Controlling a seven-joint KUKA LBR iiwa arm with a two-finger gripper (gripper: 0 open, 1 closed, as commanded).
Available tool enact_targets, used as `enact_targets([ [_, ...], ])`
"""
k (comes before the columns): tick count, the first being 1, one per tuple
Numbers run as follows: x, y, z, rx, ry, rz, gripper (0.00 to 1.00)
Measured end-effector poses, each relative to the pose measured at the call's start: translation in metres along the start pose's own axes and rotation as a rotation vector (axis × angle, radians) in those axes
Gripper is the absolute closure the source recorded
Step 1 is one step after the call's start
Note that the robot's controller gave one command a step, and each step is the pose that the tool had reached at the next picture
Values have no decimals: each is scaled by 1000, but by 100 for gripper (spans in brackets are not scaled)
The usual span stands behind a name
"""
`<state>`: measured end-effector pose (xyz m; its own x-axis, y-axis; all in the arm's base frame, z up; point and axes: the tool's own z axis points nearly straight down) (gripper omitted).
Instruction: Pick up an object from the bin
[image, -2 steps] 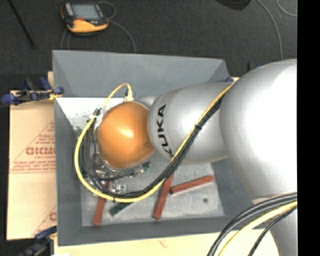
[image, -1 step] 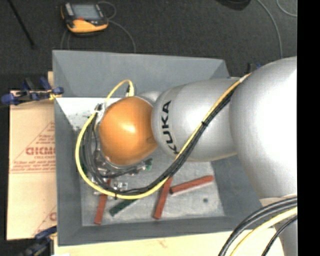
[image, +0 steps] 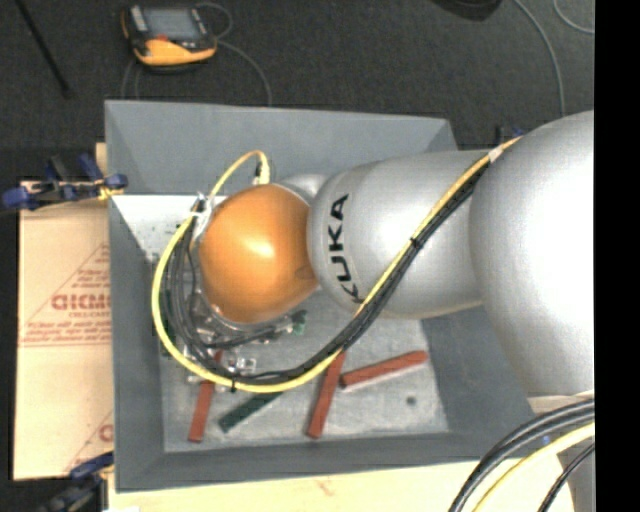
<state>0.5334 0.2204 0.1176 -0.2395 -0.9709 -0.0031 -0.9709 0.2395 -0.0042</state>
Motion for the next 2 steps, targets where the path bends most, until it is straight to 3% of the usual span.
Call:
enact_targets([
  [2, 1, 1, -14, -6, 4, 1, 100],
])
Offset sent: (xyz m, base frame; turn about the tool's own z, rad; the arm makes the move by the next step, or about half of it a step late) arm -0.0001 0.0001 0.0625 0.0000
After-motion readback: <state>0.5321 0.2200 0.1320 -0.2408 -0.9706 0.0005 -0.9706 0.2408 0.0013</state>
